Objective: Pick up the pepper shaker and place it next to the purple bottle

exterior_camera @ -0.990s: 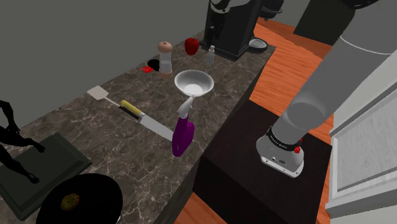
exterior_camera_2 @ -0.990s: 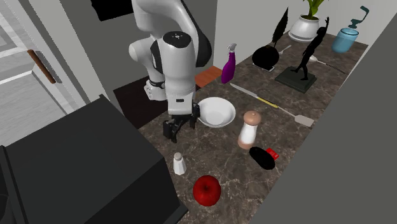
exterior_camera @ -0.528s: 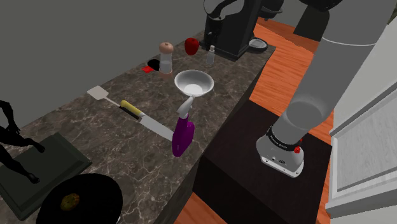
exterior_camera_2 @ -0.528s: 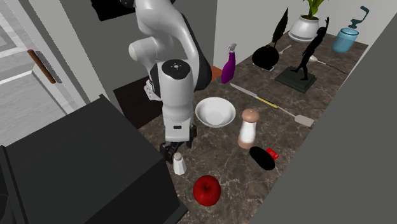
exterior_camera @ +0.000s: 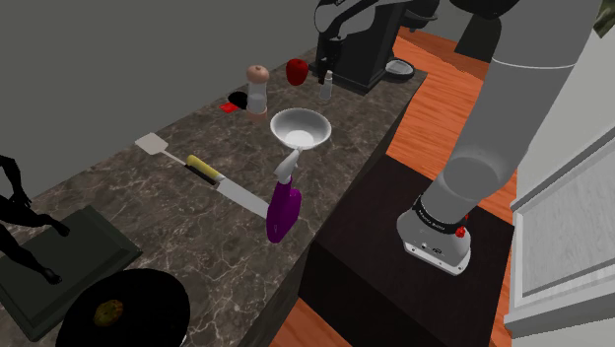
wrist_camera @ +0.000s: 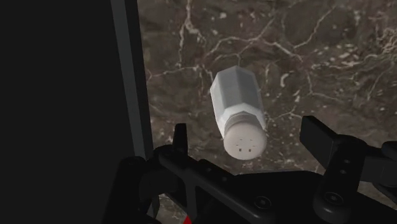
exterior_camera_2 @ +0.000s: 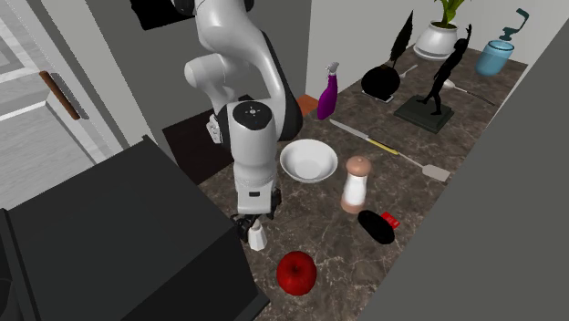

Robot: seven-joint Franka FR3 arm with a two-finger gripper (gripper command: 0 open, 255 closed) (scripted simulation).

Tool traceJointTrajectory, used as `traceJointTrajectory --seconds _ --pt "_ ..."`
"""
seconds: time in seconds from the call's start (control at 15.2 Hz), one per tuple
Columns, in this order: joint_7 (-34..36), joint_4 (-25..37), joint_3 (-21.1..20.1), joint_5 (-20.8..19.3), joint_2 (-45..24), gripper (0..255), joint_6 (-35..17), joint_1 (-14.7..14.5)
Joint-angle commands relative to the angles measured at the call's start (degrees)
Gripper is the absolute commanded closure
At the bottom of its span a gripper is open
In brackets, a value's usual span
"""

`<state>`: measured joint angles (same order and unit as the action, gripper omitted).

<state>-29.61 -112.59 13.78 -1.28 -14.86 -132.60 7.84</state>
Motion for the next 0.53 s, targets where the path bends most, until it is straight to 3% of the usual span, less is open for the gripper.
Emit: traceJointTrajectory --seconds 0.0,0.26,0.33,0.46 --pt "-0.02 0.01 0.00 0.02 -0.06 0 -0.06 0.01" --pt "-0.02 0.01 0.00 0.02 -0.05 0 -0.05 0.01" --pt "-0.02 0.01 0.00 0.02 -0.05 255 -0.05 0.01" --pt "-0.02 0.01 0.00 0.02 -0.05 255 -0.05 0.01"
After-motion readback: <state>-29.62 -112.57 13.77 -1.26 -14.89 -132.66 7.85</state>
